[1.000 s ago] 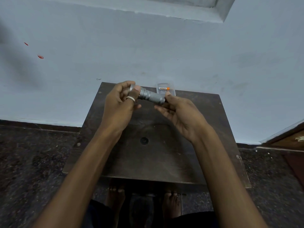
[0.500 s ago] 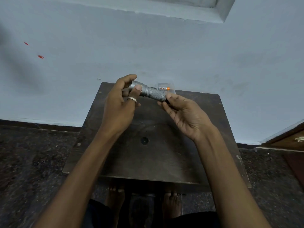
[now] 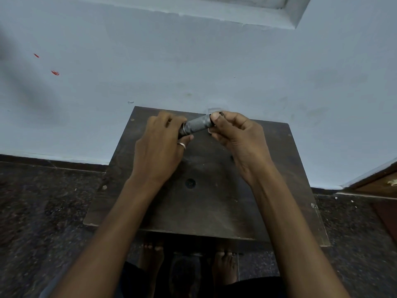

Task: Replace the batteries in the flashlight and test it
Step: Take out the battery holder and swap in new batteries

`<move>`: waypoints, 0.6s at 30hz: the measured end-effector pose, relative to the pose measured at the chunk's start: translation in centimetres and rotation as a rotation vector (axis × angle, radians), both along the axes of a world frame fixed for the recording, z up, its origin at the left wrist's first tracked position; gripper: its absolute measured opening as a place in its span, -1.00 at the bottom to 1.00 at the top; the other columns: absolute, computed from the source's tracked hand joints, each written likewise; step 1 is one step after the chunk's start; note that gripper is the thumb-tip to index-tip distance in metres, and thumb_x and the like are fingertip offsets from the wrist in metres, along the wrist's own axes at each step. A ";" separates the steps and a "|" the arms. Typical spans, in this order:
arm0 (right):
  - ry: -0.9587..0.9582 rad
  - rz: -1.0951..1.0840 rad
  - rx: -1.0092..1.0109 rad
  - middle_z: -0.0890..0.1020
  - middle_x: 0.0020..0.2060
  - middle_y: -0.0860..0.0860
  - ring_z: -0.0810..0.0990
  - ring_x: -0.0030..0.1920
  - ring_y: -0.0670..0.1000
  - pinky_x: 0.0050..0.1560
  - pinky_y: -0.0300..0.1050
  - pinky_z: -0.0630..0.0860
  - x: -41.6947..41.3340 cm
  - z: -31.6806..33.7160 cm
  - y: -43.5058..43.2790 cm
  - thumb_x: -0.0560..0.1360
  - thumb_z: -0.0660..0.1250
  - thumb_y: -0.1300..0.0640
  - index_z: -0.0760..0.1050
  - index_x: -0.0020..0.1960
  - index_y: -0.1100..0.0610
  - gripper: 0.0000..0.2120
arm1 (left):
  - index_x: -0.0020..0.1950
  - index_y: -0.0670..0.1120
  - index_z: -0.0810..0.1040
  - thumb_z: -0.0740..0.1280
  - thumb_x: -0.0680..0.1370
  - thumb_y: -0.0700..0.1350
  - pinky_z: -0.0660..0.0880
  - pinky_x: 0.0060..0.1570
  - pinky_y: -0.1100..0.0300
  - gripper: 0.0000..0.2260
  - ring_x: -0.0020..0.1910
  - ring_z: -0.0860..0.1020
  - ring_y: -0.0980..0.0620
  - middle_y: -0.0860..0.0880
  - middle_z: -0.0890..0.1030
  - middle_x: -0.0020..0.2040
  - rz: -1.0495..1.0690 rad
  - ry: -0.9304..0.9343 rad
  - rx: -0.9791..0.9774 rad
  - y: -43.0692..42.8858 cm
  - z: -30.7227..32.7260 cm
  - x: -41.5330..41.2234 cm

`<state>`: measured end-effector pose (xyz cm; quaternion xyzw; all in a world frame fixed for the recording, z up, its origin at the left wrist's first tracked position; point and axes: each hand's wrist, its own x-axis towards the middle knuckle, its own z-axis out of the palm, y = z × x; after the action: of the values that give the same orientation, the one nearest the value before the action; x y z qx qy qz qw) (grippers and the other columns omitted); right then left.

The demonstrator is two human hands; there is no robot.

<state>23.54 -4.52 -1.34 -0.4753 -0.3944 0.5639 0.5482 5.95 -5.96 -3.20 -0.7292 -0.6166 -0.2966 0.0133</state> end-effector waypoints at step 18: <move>0.030 -0.141 0.012 0.73 -0.14 0.05 0.67 -0.15 -0.05 -0.01 -0.21 0.61 1.9 0.4 0.1 0.52 0.48 0.13 0.66 0.07 0.26 -0.78 | 0.11 -0.08 0.49 0.40 0.52 0.06 0.48 0.07 -0.03 -0.71 0.09 0.57 -0.11 -0.07 0.61 0.10 0.120 -0.263 -0.375 1.0 -1.0 -0.7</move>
<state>25.44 -4.38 -0.96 -0.4901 -0.3550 0.5284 0.5955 5.23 -4.95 -4.25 -0.6361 -0.6995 -0.2679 -0.1852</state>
